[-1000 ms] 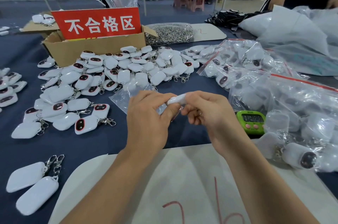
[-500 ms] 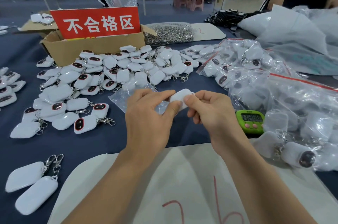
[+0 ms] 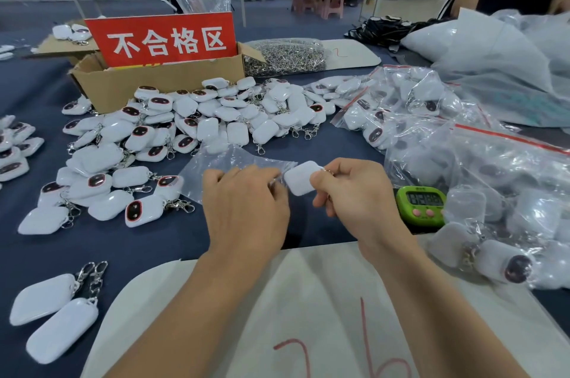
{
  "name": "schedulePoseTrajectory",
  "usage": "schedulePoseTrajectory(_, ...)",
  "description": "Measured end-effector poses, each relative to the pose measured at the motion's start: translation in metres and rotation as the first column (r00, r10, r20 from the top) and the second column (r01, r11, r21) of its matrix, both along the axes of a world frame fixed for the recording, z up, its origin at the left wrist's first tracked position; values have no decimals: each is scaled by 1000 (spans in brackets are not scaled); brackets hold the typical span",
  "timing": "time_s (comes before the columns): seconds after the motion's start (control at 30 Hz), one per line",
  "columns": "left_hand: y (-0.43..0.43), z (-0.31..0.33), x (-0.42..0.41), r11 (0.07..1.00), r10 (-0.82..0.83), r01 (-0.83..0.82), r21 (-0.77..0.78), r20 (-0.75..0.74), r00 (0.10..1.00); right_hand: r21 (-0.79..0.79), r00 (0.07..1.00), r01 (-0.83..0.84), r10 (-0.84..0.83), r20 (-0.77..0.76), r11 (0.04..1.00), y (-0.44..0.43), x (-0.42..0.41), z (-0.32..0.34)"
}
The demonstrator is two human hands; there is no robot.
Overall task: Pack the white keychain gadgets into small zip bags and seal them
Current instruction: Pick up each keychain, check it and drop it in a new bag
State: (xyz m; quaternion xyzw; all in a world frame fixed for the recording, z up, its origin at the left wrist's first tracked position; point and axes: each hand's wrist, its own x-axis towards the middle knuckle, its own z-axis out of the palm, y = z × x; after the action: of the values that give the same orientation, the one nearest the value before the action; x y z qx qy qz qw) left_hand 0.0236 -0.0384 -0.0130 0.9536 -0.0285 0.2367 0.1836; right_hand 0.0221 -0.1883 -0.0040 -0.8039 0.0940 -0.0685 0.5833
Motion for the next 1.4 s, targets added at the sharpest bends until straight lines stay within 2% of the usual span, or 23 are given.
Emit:
schedulePoseTrajectory(0.07, 0, -1, -1, 978, -67, 69, -197, 18, 998, -7, 1000, -11, 11, 9, 1000, 2, 0, -1)
schedulePoseTrajectory(0.13, -2, -1, -3, 917, -184, 188, -351, 46, 982, -20, 1000, 4, -3, 15, 1000, 6, 0, -2)
schedulePoseTrajectory(0.27, -2, 1, -5, 811, -292, 317, -493, 129, 948, -93, 1000, -4, 6, 21, 996, 17, -1, -5)
schedulePoseTrajectory(0.37, 1, 3, -3, 757, -284, 332, -563, 174, 943, -142, 996, -57, 66, 62, 988, 21, -3, -7)
schedulePoseTrajectory(0.47, 5, 6, 0, 796, -137, 237, -557, 216, 967, -143, 966, -235, 247, 76, 961, 25, -7, -4)
schedulePoseTrajectory(0.5, 8, 7, 1, 813, -70, 187, -551, 227, 971, -119, 961, -236, 250, 122, 964, 27, -8, -4)
schedulePoseTrajectory(0.6, 23, 18, 9, 825, 93, 75, -560, 265, 960, 146, 963, -78, 37, 267, 986, 21, -3, -2)
schedulePoseTrajectory(0.67, 38, 33, 16, 814, 187, 24, -580, 301, 935, 253, 973, 19, -77, 218, 967, 14, 4, -3)
schedulePoseTrajectory(0.8, 74, 65, 23, 831, 305, -29, -555, 411, 859, -11, 985, 160, -159, 70, 987, 16, 17, -22)
schedulePoseTrajectory(0.87, 84, 74, 25, 893, 305, -62, -447, 498, 811, -40, 988, 134, -131, 80, 990, 23, 23, -26)
schedulePoseTrajectory(0.93, 82, 69, 26, 956, 246, -104, -273, 559, 792, -137, 994, 59, -46, 100, 989, 27, 33, -26)
schedulePoseTrajectory(1.0, 73, 53, 27, 989, 126, -69, -131, 507, 853, -299, 988, -46, 88, 129, 953, 33, 47, -27)
schedulePoseTrajectory(1.07, 62, 29, 29, 998, 58, -53, -24, 312, 948, -496, 963, -138, 232, 134, 857, 40, 63, -30)
schedulePoseTrajectory(1.13, 54, 7, 32, 992, 90, -96, 82, 73, 993, -653, 946, -187, 314, 82, 734, 47, 80, -33)
schedulePoseTrajectory(1.2, 52, -6, 37, 990, 115, -110, 90, -51, 992, -715, 937, -210, 346, 47, 667, 51, 96, -36)
schedulePoseTrajectory(1.3, 55, -9, 44, 992, 122, -123, -19, -65, 990, -751, 924, -238, 382, 20, 615, 56, 112, -39)
schedulePoseTrajectory(1.4, 57, -9, 46, 993, 113, -115, -30, -70, 991, -774, 919, -212, 390, 49, 596, 58, 112, -42)
